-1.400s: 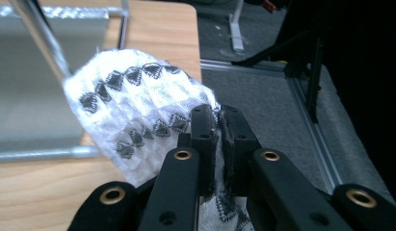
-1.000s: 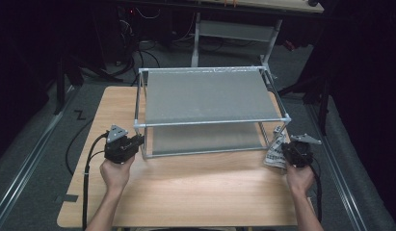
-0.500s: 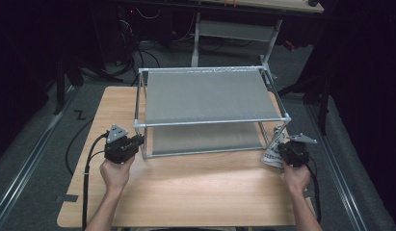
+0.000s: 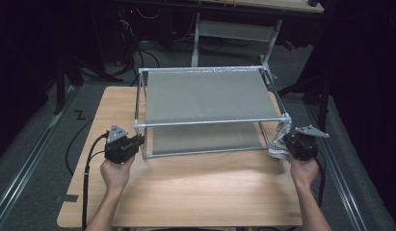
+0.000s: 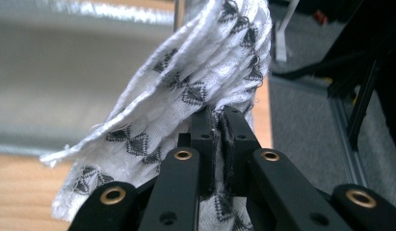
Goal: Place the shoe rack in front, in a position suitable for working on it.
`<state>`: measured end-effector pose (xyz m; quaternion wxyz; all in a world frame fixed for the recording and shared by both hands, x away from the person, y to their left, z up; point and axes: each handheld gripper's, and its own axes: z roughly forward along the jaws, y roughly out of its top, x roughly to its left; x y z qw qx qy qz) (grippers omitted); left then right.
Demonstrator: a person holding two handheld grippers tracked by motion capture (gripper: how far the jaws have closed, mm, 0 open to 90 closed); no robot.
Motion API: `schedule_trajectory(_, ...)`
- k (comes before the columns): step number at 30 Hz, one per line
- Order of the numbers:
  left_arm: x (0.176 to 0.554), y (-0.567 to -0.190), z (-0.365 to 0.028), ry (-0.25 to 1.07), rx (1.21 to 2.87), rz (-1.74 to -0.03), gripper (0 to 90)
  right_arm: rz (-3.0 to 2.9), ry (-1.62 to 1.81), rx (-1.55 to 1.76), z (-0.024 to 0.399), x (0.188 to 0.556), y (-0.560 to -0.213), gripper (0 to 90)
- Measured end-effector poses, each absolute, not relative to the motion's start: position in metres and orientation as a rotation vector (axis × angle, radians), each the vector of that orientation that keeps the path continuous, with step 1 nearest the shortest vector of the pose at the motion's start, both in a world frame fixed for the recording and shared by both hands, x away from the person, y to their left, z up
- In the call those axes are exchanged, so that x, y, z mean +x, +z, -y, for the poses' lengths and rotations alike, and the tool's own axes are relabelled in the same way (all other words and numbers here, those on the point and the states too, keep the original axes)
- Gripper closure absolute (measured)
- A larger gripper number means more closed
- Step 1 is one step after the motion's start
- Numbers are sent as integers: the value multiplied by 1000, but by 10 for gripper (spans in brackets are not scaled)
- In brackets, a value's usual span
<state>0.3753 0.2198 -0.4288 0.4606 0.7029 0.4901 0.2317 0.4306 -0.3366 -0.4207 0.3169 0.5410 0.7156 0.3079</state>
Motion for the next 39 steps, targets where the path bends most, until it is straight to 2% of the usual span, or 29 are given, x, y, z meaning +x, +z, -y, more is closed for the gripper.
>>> schedule_trajectory(7, 375, -429, -220, 572, 1726, -1206, 793, -1953, 731, 1517, 334, 438, -467, 855)
schedule_trajectory(14, 374, -430, -220, 573, 1712, -1209, 791, -1994, 663, 1487, 329, 438, -477, 855)
schedule_trajectory(19, 375, -430, -220, 572, 1717, -1206, 791, -1961, 730, 1503, 333, 434, -467, 855)
schedule_trajectory(27, 374, -431, -219, 582, 1716, -1202, 793, -1856, 866, 1429, 341, 425, -415, 855)
schedule_trajectory(31, 374, -431, -220, 581, 1711, -1200, 792, -1842, 868, 1427, 342, 426, -408, 855)
schedule_trajectory(35, 374, -431, -220, 580, 1712, -1199, 792, -1890, 818, 1444, 338, 430, -426, 855)
schedule_trajectory(39, 374, -431, -220, 580, 1713, -1199, 792, -1958, 722, 1497, 334, 436, -462, 855)
